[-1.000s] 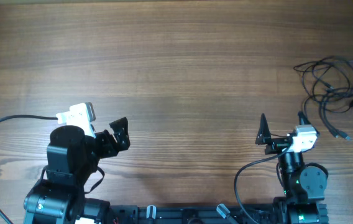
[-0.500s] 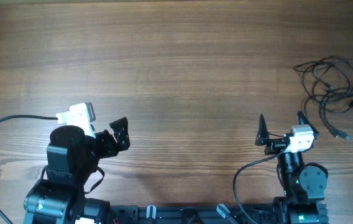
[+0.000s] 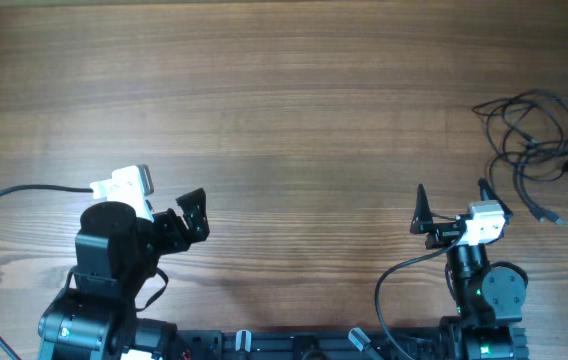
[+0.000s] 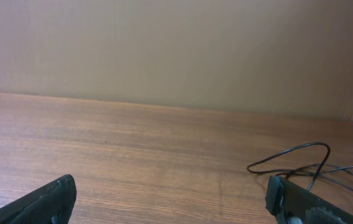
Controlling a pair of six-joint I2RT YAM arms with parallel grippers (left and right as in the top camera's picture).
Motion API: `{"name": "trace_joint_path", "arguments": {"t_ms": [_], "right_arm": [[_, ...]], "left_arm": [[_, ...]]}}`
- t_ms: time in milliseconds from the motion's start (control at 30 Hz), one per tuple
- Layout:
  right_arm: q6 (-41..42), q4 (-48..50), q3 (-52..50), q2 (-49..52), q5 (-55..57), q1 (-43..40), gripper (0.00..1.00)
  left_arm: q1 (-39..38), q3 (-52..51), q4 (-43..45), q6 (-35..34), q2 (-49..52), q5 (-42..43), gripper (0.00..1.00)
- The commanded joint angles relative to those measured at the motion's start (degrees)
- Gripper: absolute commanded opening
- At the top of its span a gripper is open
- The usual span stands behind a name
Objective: Untangle cables
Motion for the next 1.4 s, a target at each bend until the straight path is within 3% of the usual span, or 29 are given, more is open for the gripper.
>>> {"name": "trace_joint_path", "arguments": {"t_ms": [0,200,533,700,933,1133,1233,1367], "right_arm": [[-1.0,0.1,-0.1,-0.5,-1.1,-0.3,1.0],[-1.0,0.1,-0.1,-0.5,-1.1,-0.3,1.0],[-1.0,0.1,-0.1,-0.5,-1.1,-0.3,1.0],[-1.0,0.1,-0.1,-0.5,-1.1,-0.3,1.0],[-1.0,0.1,-0.1,-0.5,-1.1,-0.3,1.0],[-1.0,0.1,-0.1,-0.5,-1.1,-0.3,1.0],[-1.0,0.1,-0.1,-0.5,-1.1,-0.3,1.0],[-1.0,0.1,-0.1,-0.5,-1.1,-0.3,1.0]], "left_arm": [[0.2,-0.5,0.1,0.3,-0.2,0.3,1.0],[2.0,-3.5,0.4,0.3,-3.5,0.3,1.0],[5.3,-32.8,27.8,0.3,-26.4,5.7,1.0],[8.6,-37.8,34.8,1.3,-33.9,5.9,1.0],[10.3,-43.9,50.9,10.5,-34.7,1.9,1.0],[10.3,-43.9,50.0,18.0,-34.7,1.4,1.0],[10.3,-43.9,42.9,18.3,-34.7,1.6,1.0],[10.3,-43.9,43.2,18.3,-34.7,1.6,1.0]]}}
